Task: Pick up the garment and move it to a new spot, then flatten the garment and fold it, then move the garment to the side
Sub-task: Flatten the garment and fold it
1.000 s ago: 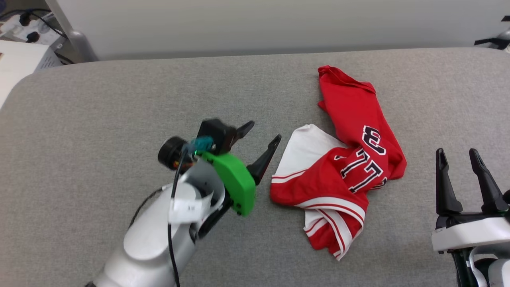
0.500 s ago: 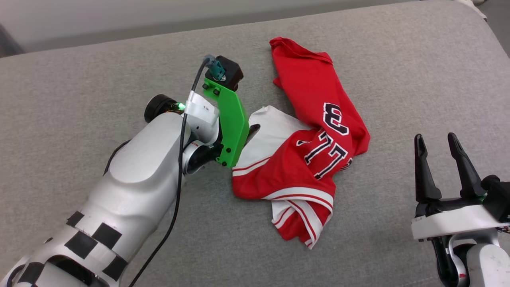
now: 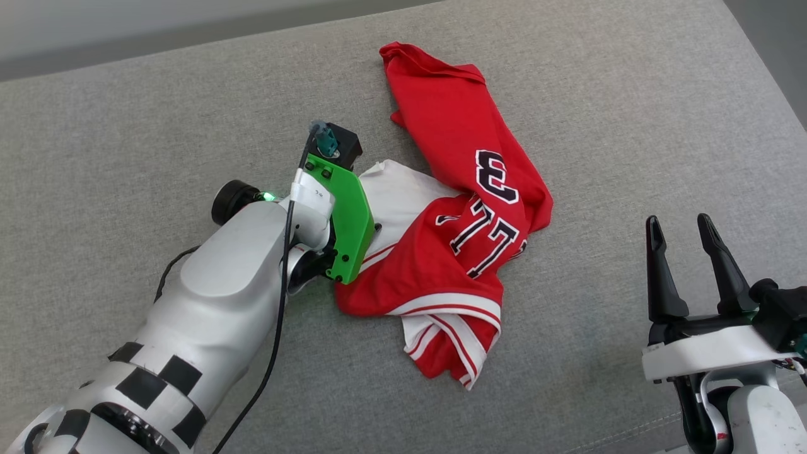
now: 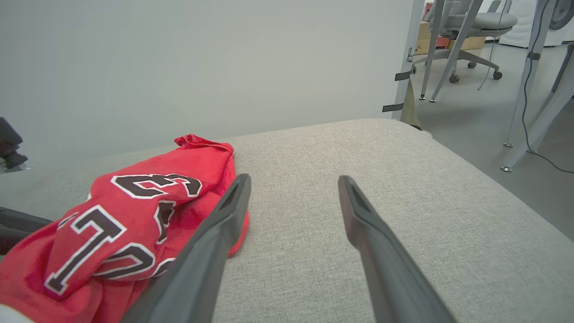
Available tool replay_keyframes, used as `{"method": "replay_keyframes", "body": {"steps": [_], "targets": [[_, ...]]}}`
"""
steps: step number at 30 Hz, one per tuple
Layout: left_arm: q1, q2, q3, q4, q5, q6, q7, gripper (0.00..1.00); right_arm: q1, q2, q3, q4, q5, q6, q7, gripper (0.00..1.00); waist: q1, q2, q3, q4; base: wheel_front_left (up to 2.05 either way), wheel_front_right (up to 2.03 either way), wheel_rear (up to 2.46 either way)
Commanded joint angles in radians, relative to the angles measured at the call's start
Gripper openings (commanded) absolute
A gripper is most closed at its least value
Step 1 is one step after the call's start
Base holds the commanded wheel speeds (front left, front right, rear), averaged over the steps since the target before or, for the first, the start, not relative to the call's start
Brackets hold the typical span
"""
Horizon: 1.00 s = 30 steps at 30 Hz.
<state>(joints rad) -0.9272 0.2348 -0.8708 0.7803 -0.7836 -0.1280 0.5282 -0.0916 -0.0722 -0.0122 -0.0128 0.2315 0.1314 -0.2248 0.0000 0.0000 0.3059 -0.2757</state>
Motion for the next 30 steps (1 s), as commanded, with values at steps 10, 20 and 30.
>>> {"method": "replay_keyframes", "body": {"steps": [10,20,30], "targets": [[-0.01,0.035,0.04,0.058,-0.084,-0.003,-0.187,0.0,-0.013,-0.014,-0.019,-0.011,-0.014,-0.001,0.013,1.0,0.0,0.0,-0.038,0.076,0.0,0.0,0.0],[-0.008,0.126,0.139,0.094,-0.156,-0.003,-0.365,0.0,0.017,-0.028,-0.039,-0.023,-0.017,-0.001,0.049,1.0,0.0,0.0,-0.113,0.192,0.0,0.0,0.0],[0.175,0.258,0.231,0.106,-0.228,0.01,-0.507,0.0,0.061,-0.021,-0.056,-0.022,-0.016,-0.001,0.071,1.0,0.0,0.0,-0.181,0.314,0.0,0.0,0.0]]}}
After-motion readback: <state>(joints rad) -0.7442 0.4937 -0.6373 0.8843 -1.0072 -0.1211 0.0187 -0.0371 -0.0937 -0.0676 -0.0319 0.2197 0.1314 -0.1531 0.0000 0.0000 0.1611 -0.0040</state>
